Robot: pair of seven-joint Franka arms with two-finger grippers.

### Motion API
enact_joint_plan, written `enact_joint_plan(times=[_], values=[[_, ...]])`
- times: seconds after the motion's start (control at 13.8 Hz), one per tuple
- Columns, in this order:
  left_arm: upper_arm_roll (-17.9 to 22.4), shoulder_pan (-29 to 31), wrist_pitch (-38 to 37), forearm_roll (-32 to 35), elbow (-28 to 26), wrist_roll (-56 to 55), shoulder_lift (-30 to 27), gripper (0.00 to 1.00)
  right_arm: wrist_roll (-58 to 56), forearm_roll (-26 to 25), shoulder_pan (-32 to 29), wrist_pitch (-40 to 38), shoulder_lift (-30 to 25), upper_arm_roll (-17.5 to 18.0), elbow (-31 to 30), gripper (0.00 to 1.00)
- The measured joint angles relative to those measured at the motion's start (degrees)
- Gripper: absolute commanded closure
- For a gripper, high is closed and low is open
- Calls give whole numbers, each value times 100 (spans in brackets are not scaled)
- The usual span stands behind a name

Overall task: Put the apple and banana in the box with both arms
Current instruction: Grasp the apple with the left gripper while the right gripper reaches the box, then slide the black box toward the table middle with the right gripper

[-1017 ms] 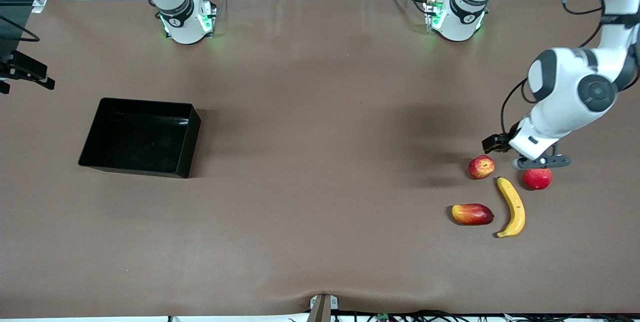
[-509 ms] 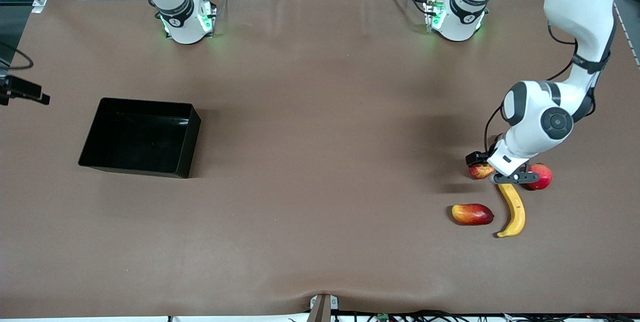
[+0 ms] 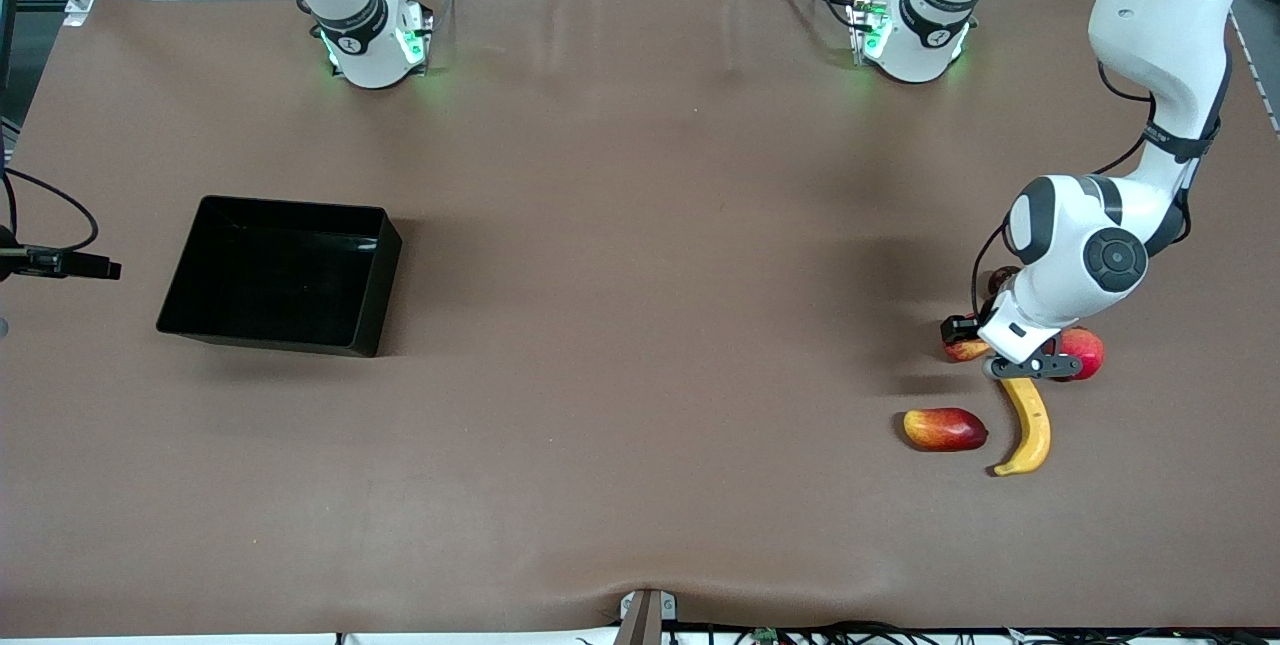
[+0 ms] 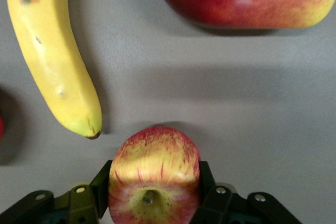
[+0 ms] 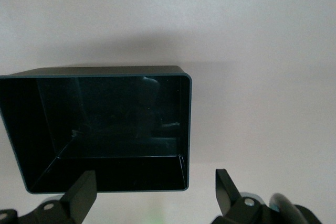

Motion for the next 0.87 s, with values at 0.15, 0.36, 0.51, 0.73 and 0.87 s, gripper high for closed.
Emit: enact_joint_plan(times=[0.15,0.36,0.51,0.73,0.87], values=[[-10,-1,-40,1,86,0,-135,100,2,-1,-112,27,234,-2,-54,0],[-57,-6,-854,1,398,-5,-489,100,-82,-1,-342,693,492,-2,-575,0],[-123,-24,-1349,1,598,-35,-664,100,-335,-1,-465,1364,534,-2,-1069,0],[-197,-71,-1815,1,822,-106,-790,100,-753,5,-743,2583,550,-3,-2012,29],[-237,-77,-2189,1,958,-107,-889,100,-792,5,-814,3212,558,0,-2565,74]])
